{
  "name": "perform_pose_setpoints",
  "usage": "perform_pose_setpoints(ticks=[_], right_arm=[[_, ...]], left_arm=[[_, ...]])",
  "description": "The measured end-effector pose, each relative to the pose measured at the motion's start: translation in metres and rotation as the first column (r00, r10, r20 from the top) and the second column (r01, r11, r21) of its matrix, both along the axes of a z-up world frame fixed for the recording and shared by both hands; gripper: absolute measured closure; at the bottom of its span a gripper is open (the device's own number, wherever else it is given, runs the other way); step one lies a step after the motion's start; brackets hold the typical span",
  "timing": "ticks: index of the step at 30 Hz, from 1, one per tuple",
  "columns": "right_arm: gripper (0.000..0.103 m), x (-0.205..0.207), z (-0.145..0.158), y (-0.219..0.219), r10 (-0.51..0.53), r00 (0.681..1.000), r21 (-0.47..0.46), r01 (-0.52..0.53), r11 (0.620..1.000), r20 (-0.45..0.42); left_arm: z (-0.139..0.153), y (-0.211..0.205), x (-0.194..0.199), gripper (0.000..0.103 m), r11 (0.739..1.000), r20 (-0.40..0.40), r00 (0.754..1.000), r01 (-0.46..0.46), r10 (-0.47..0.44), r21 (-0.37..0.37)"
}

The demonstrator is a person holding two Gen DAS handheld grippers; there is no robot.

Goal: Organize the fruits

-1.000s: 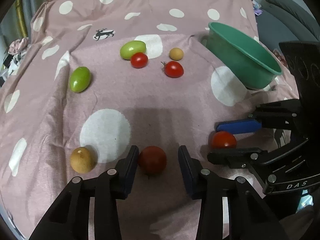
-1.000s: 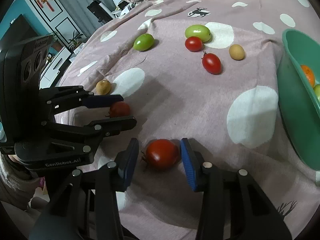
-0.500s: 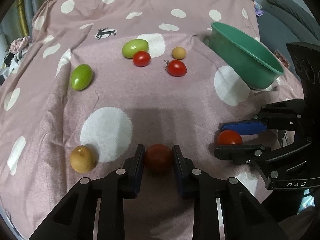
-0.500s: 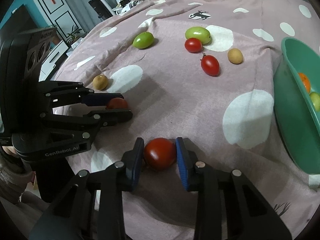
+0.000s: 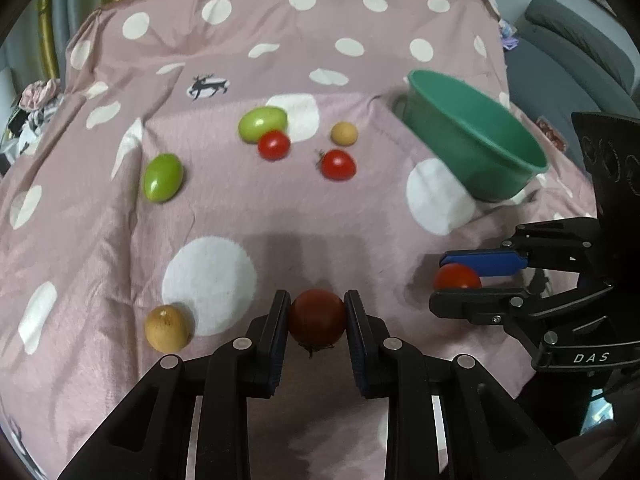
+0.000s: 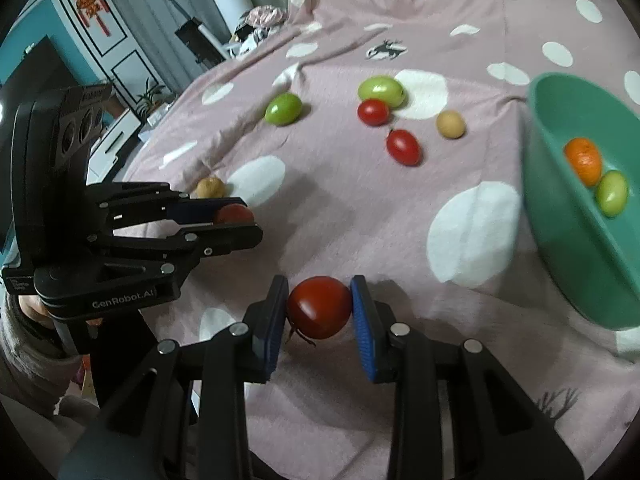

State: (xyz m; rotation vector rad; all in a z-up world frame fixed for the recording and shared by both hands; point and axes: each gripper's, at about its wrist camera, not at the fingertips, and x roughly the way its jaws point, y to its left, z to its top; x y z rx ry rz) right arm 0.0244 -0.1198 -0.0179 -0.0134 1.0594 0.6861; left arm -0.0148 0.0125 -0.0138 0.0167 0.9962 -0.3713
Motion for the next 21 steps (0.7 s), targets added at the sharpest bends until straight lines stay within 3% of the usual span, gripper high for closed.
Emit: perform_pose_setpoints(ticks=[21], right_arm=[[0.071,-0.016,0.054,-0.064,-0.166,0.975,0.115,0.150,0.982,0.150]], left_arm=[[0.058,-0.042,0.009,0.075,0.996,0.116,0.993,0.024,-0.014,-0.082]])
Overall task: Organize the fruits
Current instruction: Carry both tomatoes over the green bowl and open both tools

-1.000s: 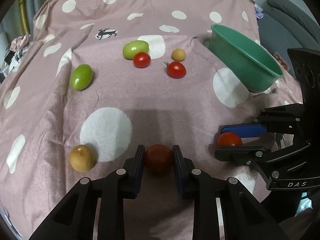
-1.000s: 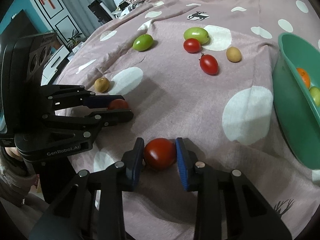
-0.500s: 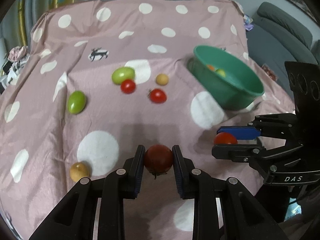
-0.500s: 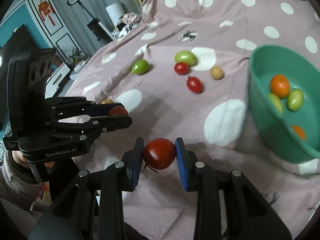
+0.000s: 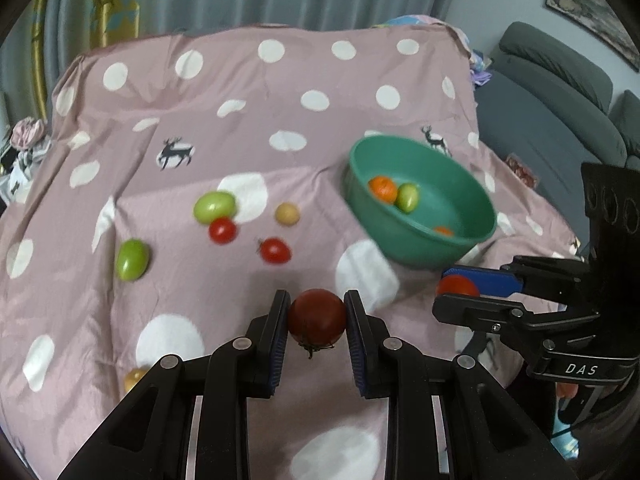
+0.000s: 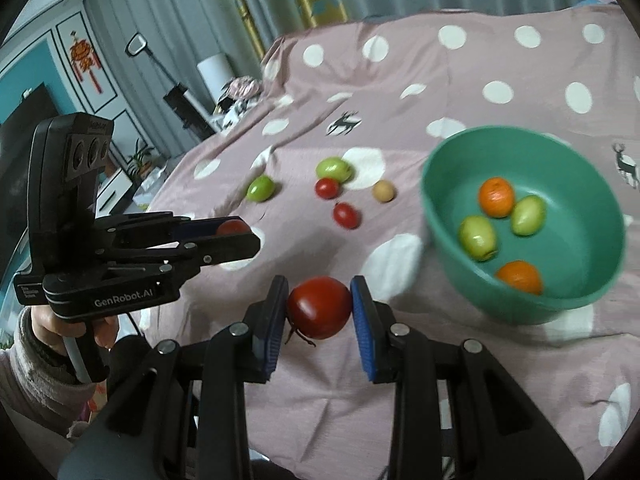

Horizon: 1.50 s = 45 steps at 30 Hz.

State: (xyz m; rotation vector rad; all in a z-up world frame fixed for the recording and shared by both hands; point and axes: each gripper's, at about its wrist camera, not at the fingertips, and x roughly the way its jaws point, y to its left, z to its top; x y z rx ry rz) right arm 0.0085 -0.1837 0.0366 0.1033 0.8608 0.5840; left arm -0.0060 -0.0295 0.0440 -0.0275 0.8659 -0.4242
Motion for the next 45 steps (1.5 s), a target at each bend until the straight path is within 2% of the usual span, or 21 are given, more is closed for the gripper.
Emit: perform_pose_setpoints(ticks=[13,22,31,45], right_arm=[[0.071,0.010,0.014,-0.071,-0.205,0.976,0.031,0.204,0.979,0.073],[0.071,0.018,0.014,-0.102,-0.292,0.953,0.042,0.289,0.956,0.087],[0.071,0.029,0.008,-0.116,-0.317,0.945,0.036,0.315,0.948,0.079],[0.070,0.050,-0.003,-0.115,-0.299,0.952,0.001,0.300,0.954,0.071]], left_arm=[[0.020,-0.054,0.035,0.075,0.997,0.055,0.995,0.077,-0.078,0.023],[0.022,-0.095,0.060,0.075,0.992,0.068,0.991,0.115,-0.118,0.047],[0.011,-0.130,0.079,0.075,0.983,0.045,0.985,0.165,-0.169,0.081],[-0.013,-0.148,0.097,0.075,0.972,-0.003,0.983,0.184,-0.186,0.143]])
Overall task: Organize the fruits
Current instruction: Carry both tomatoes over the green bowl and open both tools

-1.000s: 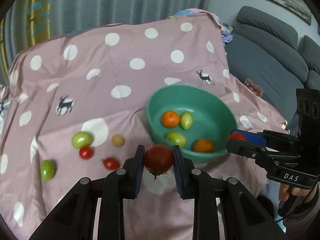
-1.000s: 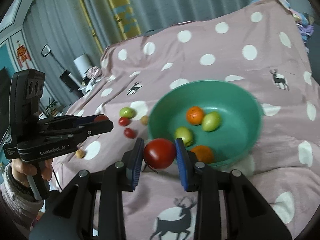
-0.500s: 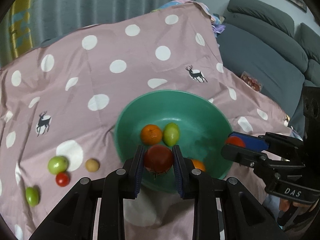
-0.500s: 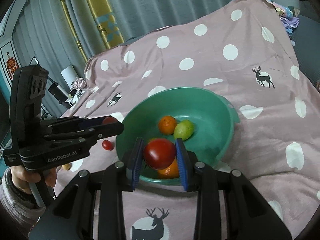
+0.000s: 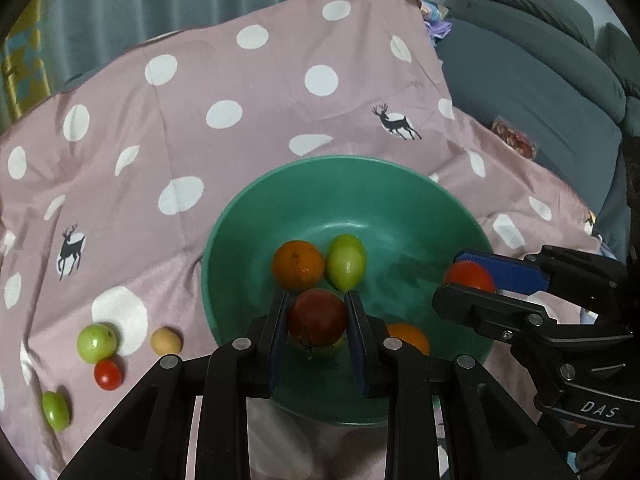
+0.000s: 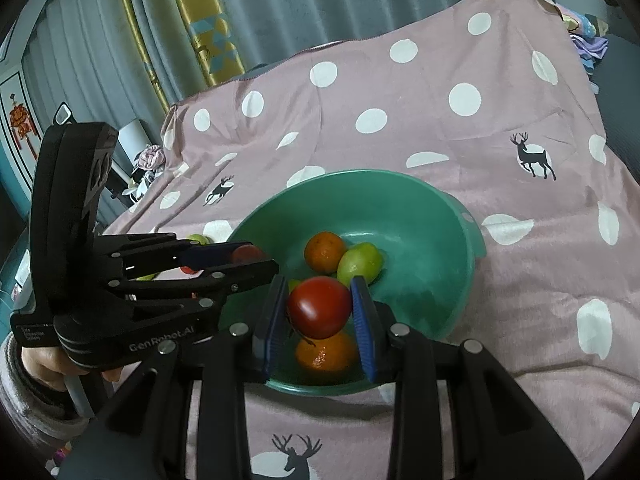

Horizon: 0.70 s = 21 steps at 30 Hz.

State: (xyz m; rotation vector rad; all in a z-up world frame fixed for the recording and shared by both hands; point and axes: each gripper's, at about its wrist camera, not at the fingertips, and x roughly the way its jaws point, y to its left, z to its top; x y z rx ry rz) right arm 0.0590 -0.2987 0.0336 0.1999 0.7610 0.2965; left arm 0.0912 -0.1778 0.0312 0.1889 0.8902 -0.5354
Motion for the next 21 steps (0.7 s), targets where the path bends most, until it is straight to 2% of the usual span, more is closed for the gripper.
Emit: perform_pose_setpoints(ticks=[6,11,13,16,18,21], right_arm=[[0.069,0.002,-0.004,-0.001,0.000,1.000,-0.014,0.000,1.000,-0.012],[0.068,0.004,-0.006,-0.006,-0.016,1.000,0.012,0.016,1.000,-0.025],[0.063,0.003,-0.006,-0.006,-0.021,0.999,0.017,0.021,1.000,-0.026],[0.059,0.001,-0.005,-0.008,-0.032,0.999,0.027,0.032,0.999,-0.026],[0.057,-0.002,-0.004,-0.010,-0.042,0.999,0.037,0.043,0.998,-0.018],[0.057,-0.009,0.000,-0.017,-0.065,0.998,0.060,0.065,0.996,0.002]], left_arm=[[-0.003,-0.003,0.000,0.075,1.000,0.007,1.000,0.001,-0.001,0.016],[-0.005,-0.007,-0.002,0.075,0.999,0.006,1.000,0.013,-0.013,0.032],[-0.005,-0.007,-0.003,0.075,0.999,0.006,1.000,0.017,-0.017,0.037],[-0.004,-0.006,-0.005,0.057,0.999,0.008,1.000,0.017,-0.017,0.034],[-0.003,-0.003,-0.008,0.038,0.999,0.019,1.000,0.008,-0.008,0.032],[0.004,0.003,-0.015,0.036,1.000,0.038,0.999,0.003,-0.003,0.003]])
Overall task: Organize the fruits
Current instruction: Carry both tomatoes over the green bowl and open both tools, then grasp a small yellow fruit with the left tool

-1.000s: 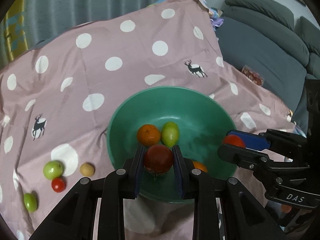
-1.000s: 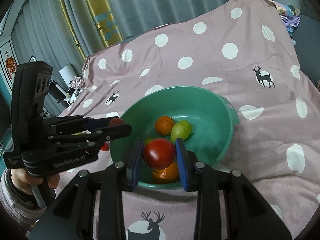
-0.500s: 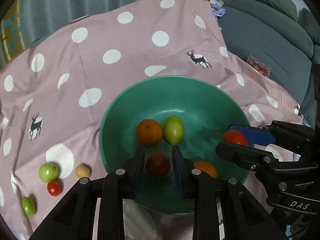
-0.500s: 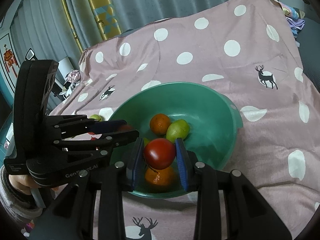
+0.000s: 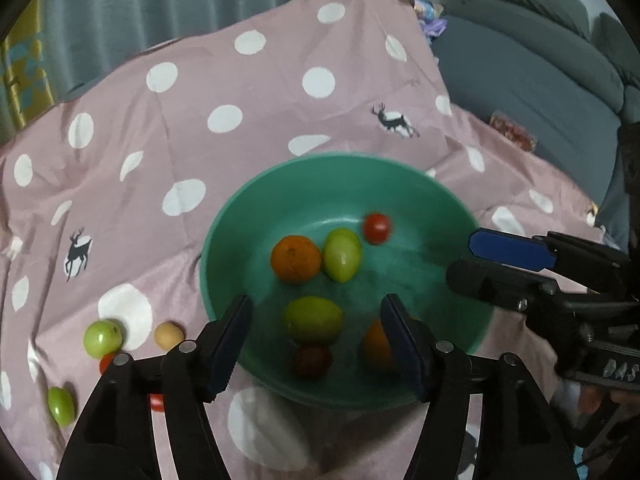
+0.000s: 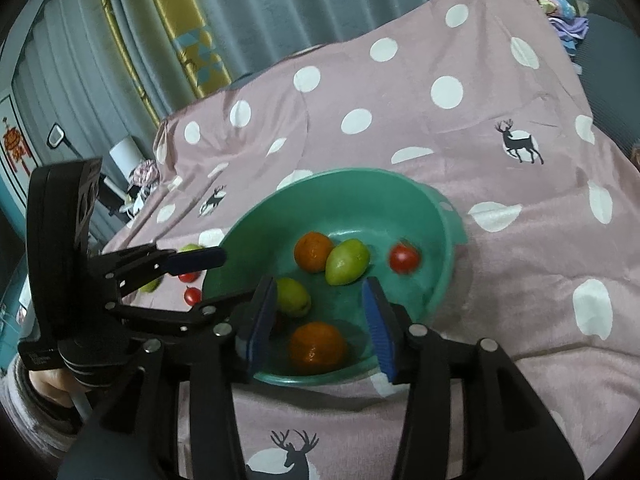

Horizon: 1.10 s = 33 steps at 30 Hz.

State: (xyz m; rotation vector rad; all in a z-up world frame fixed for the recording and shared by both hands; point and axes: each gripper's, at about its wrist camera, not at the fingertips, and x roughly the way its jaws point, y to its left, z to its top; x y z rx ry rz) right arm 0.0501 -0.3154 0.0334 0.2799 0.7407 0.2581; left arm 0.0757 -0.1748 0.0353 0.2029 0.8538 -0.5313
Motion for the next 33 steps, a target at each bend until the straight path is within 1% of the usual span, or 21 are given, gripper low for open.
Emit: perform_pose_setpoints(ticks=[1,3,5,9,13,16,18,21,24,27,29,33], right_arm=[[0.057,-0.004,0.002,-0.003,-0.010,1.000,0.010,0.010,1.000,0.013],[0.055,-0.009,0.005,-0.008,-0.023,0.999,0.024,0.023,0.999,0.030],[0.052,-0.015,0.008,-0.012,-0.033,0.999,0.038,0.031,0.999,0.043],[0.050,-0.023,0.015,-0.012,-0.041,0.998,0.053,0.038,0.998,0.051],[0.049,-0.029,0.022,-0.005,-0.026,0.997,0.068,0.022,0.997,0.067],[0.048,-0.032,0.028,0.006,0.008,0.997,0.056,-0.013,0.998,0.077],[0.048,-0.033,0.030,0.017,0.048,0.996,0.047,-0.052,0.998,0.073],[0.047,-0.036,0.033,0.034,0.113,0.991,0.029,-0.115,0.993,0.077],[0.047,-0.038,0.033,0.051,0.173,0.982,0.020,-0.175,0.984,0.077],[0.047,-0.038,0.032,0.066,0.231,0.971,0.017,-0.233,0.972,0.066],[0.047,-0.038,0.030,0.075,0.260,0.964,0.006,-0.261,0.965,0.061],[0.047,-0.039,0.026,0.093,0.317,0.947,-0.009,-0.317,0.948,0.044]], left_arm=[[0.003,0.002,-0.003,0.034,1.000,0.010,1.000,0.000,0.000,-0.012],[0.010,0.008,-0.010,0.021,0.999,0.035,0.999,-0.004,0.005,-0.036],[0.018,0.016,-0.016,0.018,0.998,0.054,0.998,-0.010,0.013,-0.059],[0.027,0.032,-0.024,0.017,0.995,0.056,0.998,-0.035,0.041,-0.095],[0.035,0.055,-0.036,0.017,0.992,0.074,0.995,-0.064,0.072,-0.105],[0.037,0.079,-0.045,0.017,0.989,0.082,0.991,-0.101,0.110,-0.104],[0.038,0.103,-0.053,0.017,0.985,0.088,0.985,-0.137,0.146,-0.104],[0.036,0.143,-0.064,0.017,0.973,0.087,0.971,-0.216,0.223,-0.079],[0.028,0.182,-0.076,0.017,0.950,0.078,0.947,-0.310,0.312,-0.036],[0.019,0.210,-0.090,0.017,0.928,0.054,0.927,-0.371,0.372,-0.018],[0.011,0.222,-0.102,0.017,0.919,0.040,0.918,-0.394,0.394,-0.003],[-0.007,0.239,-0.116,0.017,0.914,0.004,0.915,-0.404,0.404,0.021]])
